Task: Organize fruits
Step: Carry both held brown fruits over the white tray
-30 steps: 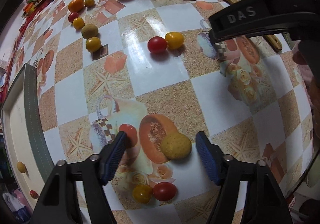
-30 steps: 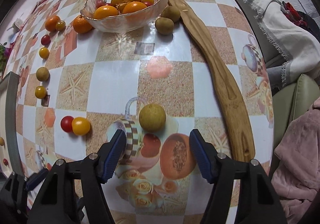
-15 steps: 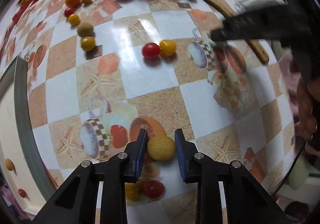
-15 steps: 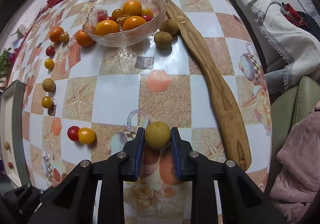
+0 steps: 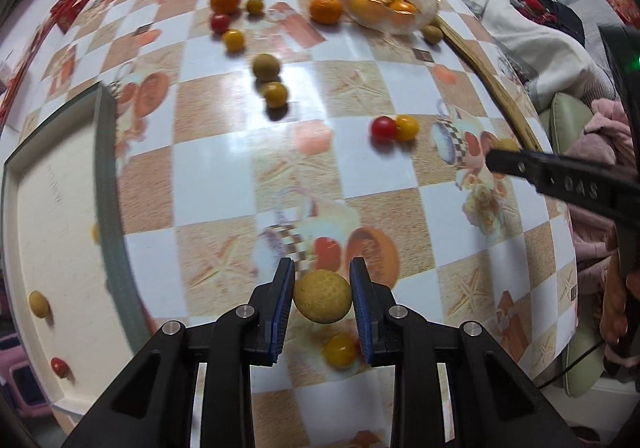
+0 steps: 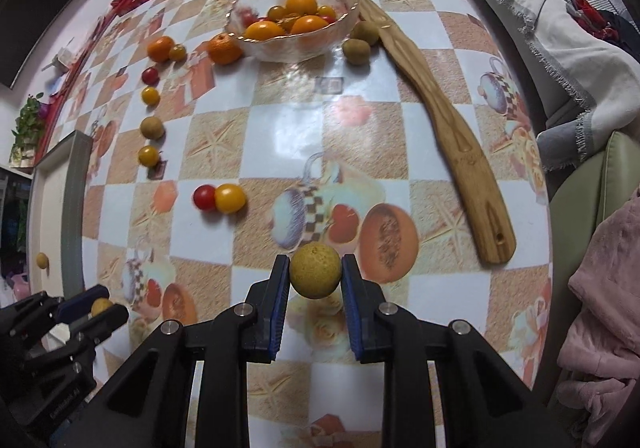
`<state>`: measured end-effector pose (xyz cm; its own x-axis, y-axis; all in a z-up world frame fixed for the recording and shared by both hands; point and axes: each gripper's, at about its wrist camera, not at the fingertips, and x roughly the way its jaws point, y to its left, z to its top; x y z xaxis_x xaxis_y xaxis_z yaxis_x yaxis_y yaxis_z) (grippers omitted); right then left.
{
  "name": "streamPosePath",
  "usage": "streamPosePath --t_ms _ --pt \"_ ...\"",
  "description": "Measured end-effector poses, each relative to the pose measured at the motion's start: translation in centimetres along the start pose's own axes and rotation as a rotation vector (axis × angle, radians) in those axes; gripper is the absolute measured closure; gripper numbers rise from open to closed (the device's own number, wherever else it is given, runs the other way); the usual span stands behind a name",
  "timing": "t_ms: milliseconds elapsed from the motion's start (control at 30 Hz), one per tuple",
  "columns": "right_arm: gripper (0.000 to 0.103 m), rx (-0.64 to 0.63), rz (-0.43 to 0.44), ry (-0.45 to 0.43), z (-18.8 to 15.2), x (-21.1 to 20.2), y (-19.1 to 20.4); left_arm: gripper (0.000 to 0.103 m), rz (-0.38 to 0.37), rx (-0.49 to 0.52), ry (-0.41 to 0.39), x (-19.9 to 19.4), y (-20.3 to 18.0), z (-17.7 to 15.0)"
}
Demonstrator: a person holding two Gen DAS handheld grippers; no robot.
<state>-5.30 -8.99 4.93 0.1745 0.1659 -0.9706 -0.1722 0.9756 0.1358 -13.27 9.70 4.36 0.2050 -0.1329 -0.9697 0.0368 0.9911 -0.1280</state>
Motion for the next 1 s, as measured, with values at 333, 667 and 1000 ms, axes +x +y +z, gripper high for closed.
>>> streamPosePath --t_ms 333,667,1000 --pt "0.075 -0.057 0.031 0.012 -0.9 -0.4 4.4 0.073 0.026 -0.079 -0.032 -2.7 5.2 -1.3" --pt "0.075 -0.164 0.067 0.020 -0.7 -0.5 11.3 0.073 0.072 -0.175 -0.076 -5.0 11.4 -2.8" --pt "0.075 -0.282 0.153 0.022 1.1 0.5 21.2 0.073 0.188 -0.316 -0.111 -6.0 21.1 -3.9"
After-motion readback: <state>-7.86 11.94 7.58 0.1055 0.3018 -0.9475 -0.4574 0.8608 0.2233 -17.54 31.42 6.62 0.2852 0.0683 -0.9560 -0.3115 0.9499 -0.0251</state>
